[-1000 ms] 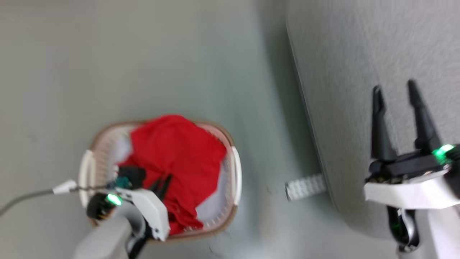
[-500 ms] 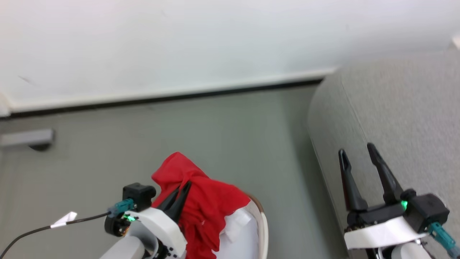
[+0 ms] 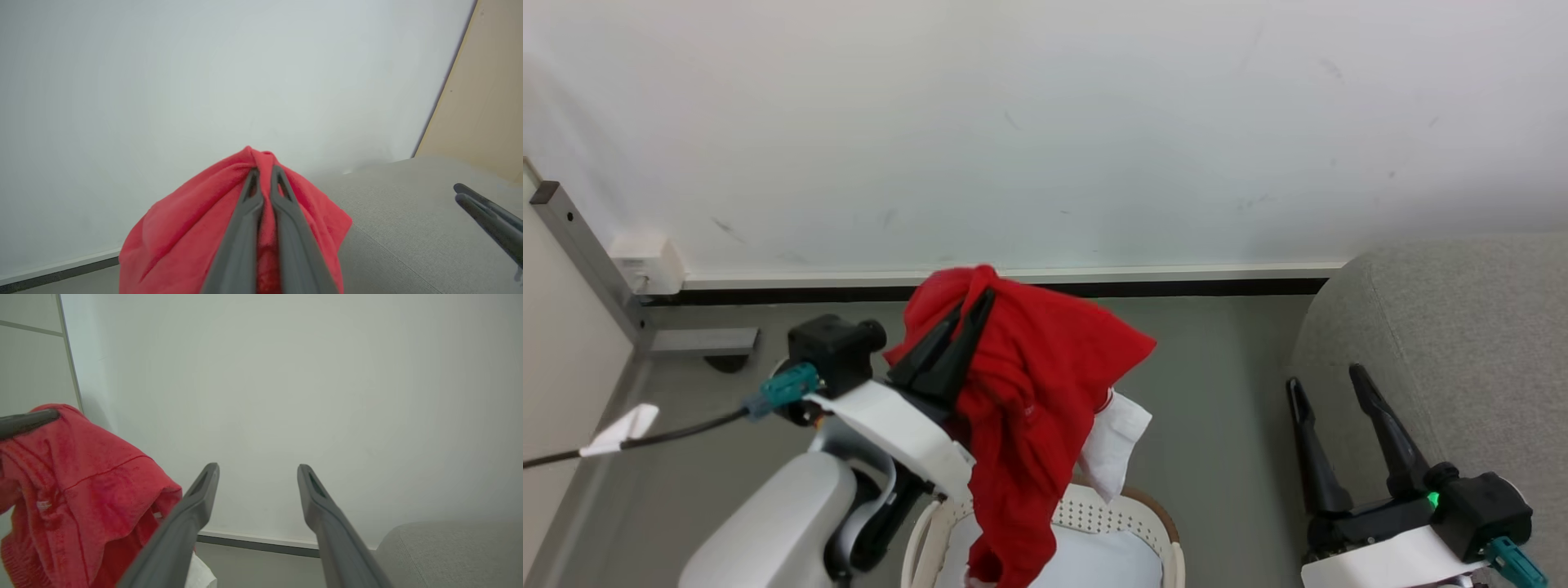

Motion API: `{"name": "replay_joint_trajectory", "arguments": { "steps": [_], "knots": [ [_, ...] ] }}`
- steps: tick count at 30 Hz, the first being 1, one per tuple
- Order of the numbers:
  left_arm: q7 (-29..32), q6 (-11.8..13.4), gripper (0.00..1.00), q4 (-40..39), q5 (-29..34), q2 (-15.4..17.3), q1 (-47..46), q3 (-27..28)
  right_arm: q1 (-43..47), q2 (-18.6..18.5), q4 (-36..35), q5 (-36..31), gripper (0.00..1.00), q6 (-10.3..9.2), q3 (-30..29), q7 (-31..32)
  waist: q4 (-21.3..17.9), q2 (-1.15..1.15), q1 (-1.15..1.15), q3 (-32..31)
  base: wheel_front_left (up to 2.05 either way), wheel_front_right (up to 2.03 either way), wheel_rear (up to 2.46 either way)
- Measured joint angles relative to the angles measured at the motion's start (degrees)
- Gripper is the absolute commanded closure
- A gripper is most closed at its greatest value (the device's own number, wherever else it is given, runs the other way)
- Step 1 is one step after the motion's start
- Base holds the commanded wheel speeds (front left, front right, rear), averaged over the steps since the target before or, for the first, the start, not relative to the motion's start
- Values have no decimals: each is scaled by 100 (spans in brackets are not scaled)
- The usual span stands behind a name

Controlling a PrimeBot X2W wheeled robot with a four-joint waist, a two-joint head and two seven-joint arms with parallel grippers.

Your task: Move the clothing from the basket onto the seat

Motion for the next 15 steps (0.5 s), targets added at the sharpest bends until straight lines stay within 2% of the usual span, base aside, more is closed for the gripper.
{"name": "replay_joint_trajectory", "arguments": {
  "steps": [9,15],
  "knots": [
    [288,224,100,-492,0,177,-77,62,2,-1,-9,49,0,0,272,0,-17,0,2,50,0,0,0],
    [302,246,100,-505,0,177,-68,18,-4,-132,25,140,0,0,569,0,-12,0,2,74,0,0,0]
  ]
}}
